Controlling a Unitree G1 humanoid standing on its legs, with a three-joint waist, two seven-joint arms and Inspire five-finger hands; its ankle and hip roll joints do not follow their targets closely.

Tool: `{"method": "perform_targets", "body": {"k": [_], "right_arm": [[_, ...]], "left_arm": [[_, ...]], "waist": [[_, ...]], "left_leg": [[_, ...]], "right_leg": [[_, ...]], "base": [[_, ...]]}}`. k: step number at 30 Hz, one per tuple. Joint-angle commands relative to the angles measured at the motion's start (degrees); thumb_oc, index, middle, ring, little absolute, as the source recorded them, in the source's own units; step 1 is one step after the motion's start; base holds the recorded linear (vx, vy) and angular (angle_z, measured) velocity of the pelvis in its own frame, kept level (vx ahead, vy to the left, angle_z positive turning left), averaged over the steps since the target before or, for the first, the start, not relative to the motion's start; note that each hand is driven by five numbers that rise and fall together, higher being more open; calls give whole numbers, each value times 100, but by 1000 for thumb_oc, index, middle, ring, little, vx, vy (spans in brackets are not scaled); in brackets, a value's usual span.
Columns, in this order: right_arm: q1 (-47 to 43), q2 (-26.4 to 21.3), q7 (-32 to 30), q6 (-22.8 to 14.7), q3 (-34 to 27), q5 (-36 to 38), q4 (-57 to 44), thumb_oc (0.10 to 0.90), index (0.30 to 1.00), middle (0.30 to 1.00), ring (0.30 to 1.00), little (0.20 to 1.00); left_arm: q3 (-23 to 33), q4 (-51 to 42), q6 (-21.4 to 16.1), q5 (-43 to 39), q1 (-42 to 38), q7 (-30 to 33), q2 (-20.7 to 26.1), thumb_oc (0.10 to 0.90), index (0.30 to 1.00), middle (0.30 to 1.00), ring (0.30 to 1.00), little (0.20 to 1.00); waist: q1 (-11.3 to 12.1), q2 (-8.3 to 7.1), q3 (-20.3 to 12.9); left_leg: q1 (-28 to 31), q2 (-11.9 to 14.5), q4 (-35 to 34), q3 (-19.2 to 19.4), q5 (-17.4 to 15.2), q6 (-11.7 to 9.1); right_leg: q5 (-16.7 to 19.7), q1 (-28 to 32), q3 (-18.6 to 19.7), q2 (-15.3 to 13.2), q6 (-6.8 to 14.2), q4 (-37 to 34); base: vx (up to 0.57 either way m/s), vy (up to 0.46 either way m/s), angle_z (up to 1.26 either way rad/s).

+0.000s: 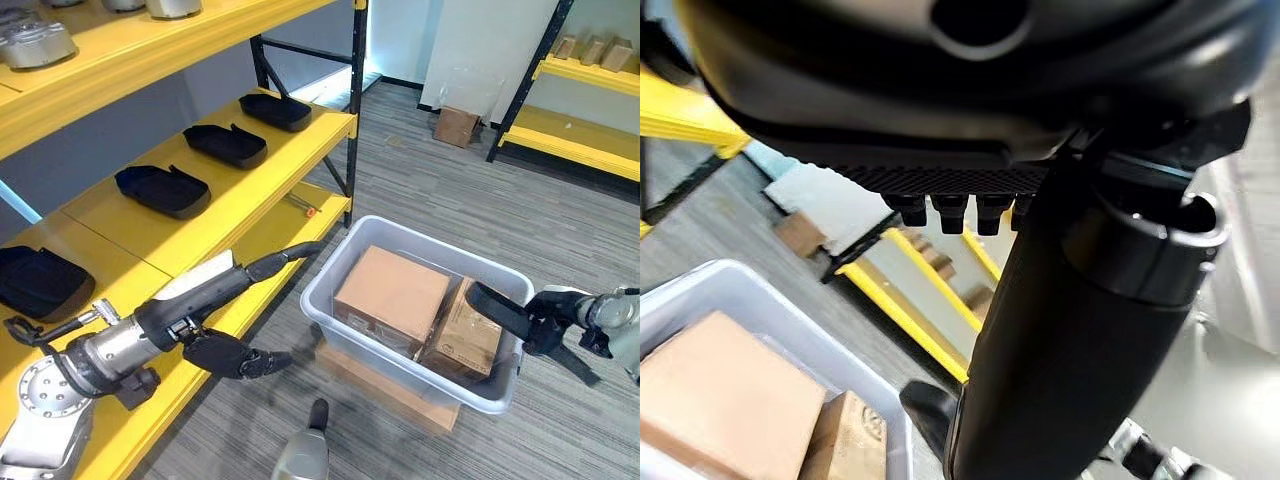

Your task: Move parts from the plastic box to the shelf.

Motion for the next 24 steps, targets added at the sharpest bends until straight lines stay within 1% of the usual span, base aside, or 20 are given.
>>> {"method": "perform_targets", "body": {"k": [1,4,6,8,10,14,17,19,21,24], "right_arm": [[-1133,-393,163,-127,243,152,45,400,300,300,300,300],[-1342,-414,327,-226,400,152,-47,400,300,300,300,300],[-1412,-391,449,-180,440,157,-226,400,300,300,300,300],[-1357,-282,509,-38,414,60,-568,400,300,300,300,300],[-1347,-212,558,-57,412,5,-668,400,300,300,300,300],[-1349,-87,582,-98,465,-109,-832,400,300,300,300,300],[-1345,48,679,-46,530,-195,-1280,400,300,300,300,300],[-1292,122,745,-9,544,-227,-1532,400,300,300,300,300],[-1243,215,842,-16,594,-355,-1767,400,300,300,300,300],[-1176,269,894,-57,638,-458,-2096,400,300,300,300,300]], "left_arm": [[123,-179,-773,-398,-315,137,132,900,1000,1000,1000,1000],[31,-142,-789,-390,-434,10,146,900,1000,1000,1000,1000],[-8,-208,-701,-443,-482,-50,130,900,1000,1000,1000,1000],[-116,-234,-626,-538,-567,-161,64,900,1000,1000,1000,1000],[-193,-245,-566,-546,-608,-192,6,900,1000,1000,1000,1000],[-293,-241,-552,-522,-640,-134,-44,900,1000,1000,1000,1000],[-376,-284,-573,-295,-664,-40,-123,900,1000,1000,1000,1000],[-425,-291,-498,-251,-711,30,-114,900,1000,1000,1000,1000],[-491,-283,-384,-311,-754,-45,-149,900,1000,1000,1000,1000],[-616,-257,-267,-152,-783,-5,-177,900,1000,1000,1000,1000]], "waist": [[87,-317,-522],[76,-327,-544],[60,-321,-567],[23,-319,-569],[6,-318,-573],[-3,-319,-576],[-14,-315,-597],[-33,-312,-588],[-57,-303,-575],[-113,-294,-559]], "left_leg": [[-242,375,-305,-264,-121,-449],[-257,381,-313,-275,-73,-457],[-272,389,-312,-282,-50,-461],[-277,390,-308,-277,-50,-452],[-272,400,-306,-272,-48,-452],[-271,407,-304,-261,-37,-459],[-280,401,-298,-271,-46,-450],[-295,412,-285,-271,-47,-446],[-283,428,-278,-264,-42,-451],[-266,444,-278,-248,-36,-453]], "right_leg": [[631,225,-64,-50,-15,-304],[694,236,-65,-26,-6,-358],[704,236,-58,-14,-9,-377],[699,242,-29,-4,-18,-379],[691,250,-19,4,-25,-378],[692,247,-1,16,-29,-362],[673,228,34,33,-31,-351],[646,200,44,37,-47,-301],[637,184,63,35,-57,-261],[663,171,108,20,-42,-262]], "base": [[-31,-19,7],[-24,-11,4],[0,0,0],[0,0,0],[0,0,0],[0,0,0],[0,0,0],[0,0,0],[0,0,0],[0,0,0]]}}
